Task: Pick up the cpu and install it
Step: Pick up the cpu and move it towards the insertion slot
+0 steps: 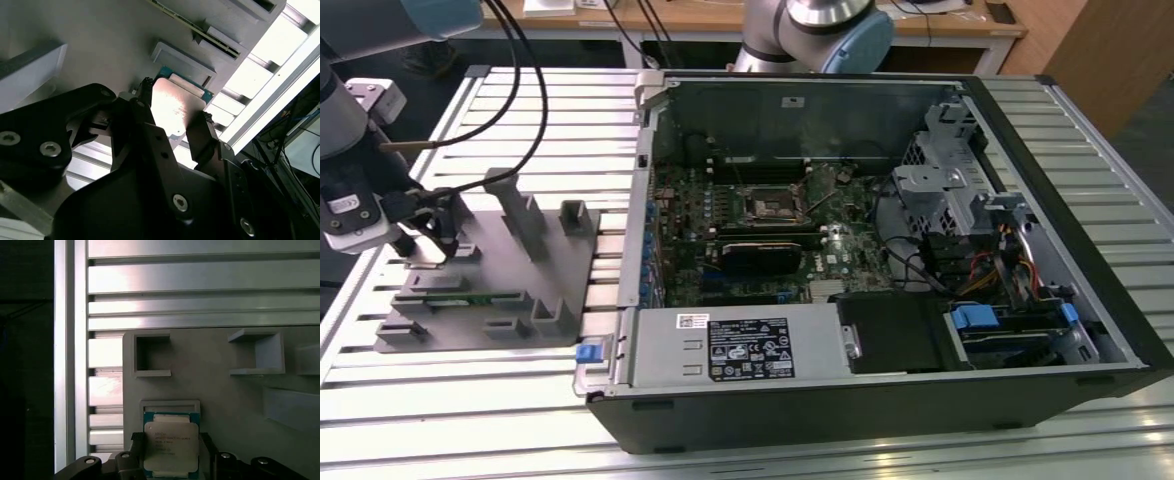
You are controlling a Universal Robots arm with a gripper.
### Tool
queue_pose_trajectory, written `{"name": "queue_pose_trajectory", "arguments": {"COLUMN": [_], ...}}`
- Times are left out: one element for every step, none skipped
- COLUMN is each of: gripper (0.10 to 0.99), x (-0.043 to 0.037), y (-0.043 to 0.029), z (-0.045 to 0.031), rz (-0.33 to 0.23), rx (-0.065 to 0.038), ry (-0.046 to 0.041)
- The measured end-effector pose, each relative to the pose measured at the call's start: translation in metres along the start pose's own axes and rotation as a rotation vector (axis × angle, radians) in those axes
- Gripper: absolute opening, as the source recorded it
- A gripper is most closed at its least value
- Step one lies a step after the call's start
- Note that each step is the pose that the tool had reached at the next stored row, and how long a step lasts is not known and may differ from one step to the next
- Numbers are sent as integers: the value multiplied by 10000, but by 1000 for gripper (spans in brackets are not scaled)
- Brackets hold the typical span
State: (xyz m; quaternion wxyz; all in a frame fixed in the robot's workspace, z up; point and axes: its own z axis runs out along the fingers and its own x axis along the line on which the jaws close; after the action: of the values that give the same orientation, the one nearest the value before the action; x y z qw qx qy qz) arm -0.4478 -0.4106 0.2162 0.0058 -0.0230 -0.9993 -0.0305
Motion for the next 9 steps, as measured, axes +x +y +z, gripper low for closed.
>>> {"name": "queue_pose_trajectory", "arguments": {"gripper": [525, 525, 525, 525, 525, 525, 525, 525, 525], "x": [0, 0, 0, 0, 0, 0, 1, 0, 1], "y": [0, 1, 1, 1, 1, 1, 1, 1, 2], "z": [-5, -10, -14, -15, -17, -19, -20, -21, -23], "rz": [0, 0, 1, 0, 0, 0, 0, 0, 1], "rx": [1, 2, 1, 0, -1, 1, 1, 1, 1], "ry": [2, 3, 1, -1, -1, 0, 1, 1, 2]}}
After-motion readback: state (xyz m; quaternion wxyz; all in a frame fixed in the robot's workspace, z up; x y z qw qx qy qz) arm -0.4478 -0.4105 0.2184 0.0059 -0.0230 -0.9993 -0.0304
